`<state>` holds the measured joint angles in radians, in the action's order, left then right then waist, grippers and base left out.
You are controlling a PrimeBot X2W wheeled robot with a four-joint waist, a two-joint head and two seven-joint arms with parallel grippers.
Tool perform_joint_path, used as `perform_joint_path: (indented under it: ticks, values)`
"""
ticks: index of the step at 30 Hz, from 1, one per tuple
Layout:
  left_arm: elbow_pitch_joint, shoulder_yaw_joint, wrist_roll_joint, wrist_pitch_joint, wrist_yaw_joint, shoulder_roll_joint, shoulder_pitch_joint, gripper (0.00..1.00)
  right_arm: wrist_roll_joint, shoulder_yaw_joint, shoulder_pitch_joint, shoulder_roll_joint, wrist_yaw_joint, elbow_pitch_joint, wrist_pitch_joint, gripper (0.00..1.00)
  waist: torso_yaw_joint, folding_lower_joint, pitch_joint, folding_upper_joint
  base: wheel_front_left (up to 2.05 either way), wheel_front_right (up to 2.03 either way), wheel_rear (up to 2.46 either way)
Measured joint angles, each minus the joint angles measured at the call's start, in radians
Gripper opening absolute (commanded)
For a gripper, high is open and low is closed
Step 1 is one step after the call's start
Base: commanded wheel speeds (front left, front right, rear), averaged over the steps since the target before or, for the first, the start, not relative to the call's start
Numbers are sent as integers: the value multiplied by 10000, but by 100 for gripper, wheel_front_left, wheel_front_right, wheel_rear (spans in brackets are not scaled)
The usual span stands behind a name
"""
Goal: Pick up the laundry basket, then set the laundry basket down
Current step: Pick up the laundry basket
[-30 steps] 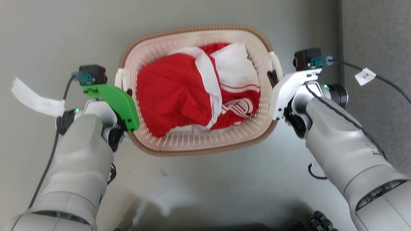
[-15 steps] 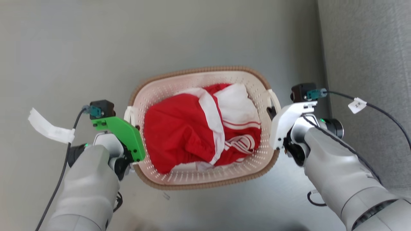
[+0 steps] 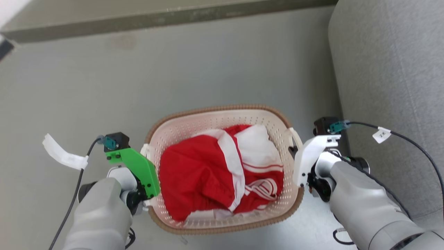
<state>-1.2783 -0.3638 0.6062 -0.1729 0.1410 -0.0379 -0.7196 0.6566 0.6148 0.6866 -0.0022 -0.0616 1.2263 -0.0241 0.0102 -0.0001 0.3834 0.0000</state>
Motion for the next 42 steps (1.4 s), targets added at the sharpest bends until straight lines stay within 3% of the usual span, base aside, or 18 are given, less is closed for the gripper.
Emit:
perform_joint_path:
  ticks: [17,42]
  values:
    - [-104,-38,151,-1028,0,-29,702,0,602,58,-987,31,-180,132,-1097,0,-23,0,-1958,0,0,0,0]
    - [-138,-46,493,-1758,-10,-29,1953,0,945,257,-2006,58,-261,244,-2192,0,-67,0,-3635,0,0,0,0]
